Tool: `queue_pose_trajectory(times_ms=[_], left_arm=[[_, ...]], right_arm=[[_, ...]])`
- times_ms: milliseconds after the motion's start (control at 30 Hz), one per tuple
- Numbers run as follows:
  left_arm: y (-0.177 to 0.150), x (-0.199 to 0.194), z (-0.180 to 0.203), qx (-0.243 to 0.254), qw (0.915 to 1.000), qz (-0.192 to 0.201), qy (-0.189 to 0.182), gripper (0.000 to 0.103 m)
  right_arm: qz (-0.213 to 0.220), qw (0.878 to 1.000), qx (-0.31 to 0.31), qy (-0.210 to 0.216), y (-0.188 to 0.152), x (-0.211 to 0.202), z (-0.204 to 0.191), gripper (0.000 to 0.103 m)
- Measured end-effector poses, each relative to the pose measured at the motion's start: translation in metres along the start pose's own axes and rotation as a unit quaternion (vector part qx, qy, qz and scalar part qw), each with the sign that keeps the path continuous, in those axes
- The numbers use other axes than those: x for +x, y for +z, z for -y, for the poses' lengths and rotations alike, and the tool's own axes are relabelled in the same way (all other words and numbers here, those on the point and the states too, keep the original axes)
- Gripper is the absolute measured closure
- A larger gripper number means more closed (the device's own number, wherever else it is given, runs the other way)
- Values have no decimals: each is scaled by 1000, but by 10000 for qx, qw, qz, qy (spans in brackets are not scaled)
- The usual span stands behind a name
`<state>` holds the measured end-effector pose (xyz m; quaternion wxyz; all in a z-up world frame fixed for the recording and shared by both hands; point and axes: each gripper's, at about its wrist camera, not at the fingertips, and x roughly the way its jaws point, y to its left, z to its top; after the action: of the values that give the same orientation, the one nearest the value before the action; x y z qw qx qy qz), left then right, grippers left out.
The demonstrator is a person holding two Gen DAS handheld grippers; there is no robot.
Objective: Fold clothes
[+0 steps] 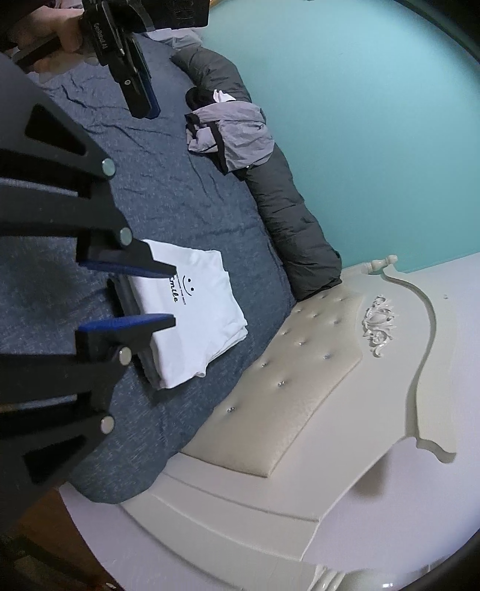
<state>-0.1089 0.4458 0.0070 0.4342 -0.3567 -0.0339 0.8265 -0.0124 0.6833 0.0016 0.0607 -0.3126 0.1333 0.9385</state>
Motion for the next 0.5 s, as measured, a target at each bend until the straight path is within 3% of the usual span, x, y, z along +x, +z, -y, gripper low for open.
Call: queue_pose_trajectory(times_ms=[233, 367, 500], left_arm=[[-7, -26, 15, 104, 9999, 89, 14, 65], [-13, -38, 22, 151, 9998, 126, -3, 64], [-22, -49, 27, 207, 9997, 137, -32, 62]], right_arm=[[86, 10000, -27, -31, -15, -31, -13, 82], [220, 9997, 38, -110, -23, -51, -20, 61], [236, 9996, 121, -121, -32, -67, -28, 60]])
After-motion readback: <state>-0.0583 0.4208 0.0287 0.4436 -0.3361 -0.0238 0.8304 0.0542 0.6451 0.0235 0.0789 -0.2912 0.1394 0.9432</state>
